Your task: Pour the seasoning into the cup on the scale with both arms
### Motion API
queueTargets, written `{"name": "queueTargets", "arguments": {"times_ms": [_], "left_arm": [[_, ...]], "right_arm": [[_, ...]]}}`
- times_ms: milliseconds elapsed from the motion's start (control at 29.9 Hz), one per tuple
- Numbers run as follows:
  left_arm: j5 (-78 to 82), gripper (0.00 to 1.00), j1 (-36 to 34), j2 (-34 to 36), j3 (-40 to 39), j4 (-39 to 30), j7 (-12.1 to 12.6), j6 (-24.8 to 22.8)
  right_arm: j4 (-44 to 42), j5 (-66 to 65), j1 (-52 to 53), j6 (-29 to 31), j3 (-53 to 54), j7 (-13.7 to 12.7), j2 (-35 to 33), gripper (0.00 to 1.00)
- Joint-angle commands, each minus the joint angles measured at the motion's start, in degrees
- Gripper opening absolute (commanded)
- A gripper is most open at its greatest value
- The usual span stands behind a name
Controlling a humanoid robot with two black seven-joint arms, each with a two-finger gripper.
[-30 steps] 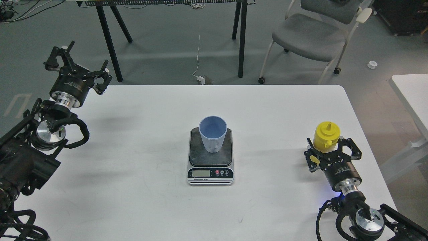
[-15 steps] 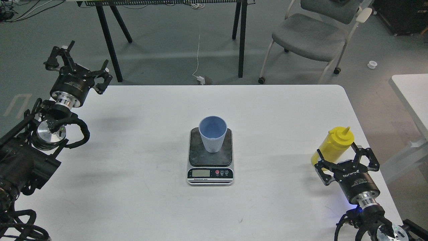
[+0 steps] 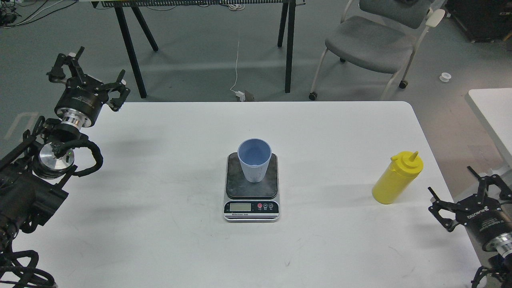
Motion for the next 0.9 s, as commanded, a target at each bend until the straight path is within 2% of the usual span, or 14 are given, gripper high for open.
{"name": "queueTargets", "arguments": {"times_ms": [0,201,401,602,869], "left_arm": [[0.0,0.99,0.09,1.09,-0.03,0.05,0.09,0.0],[-0.35,0.99,0.0,1.01,-0.46,0.31,0.0,0.0],[-0.52,0.99,0.01,0.57,-0.82,0.93,0.0,0.0],[-0.7,0.99,-0.43,0.48,-1.95,1.1,0.0,0.0],[-0.61,0.99,-0.43,0.39,-2.93,1.19,0.18,0.0]], "right_arm": [[-8.55,-2.75,6.76,0.0,0.08,-0.15,-1.86,1.0],[-24.64,-3.02,23.8,0.0,-1.15,-0.5,0.06,1.0],[-32.74,-3.11,37.35,0.0,-4.49,-2.25,7.98,1.0],[-33.98,-2.23,39.74,0.0,-4.14,-5.33,13.86,1.0],[-37.84,-1.79,39.12,0.0,-1.33,-4.72,20.55,1.0]]}}
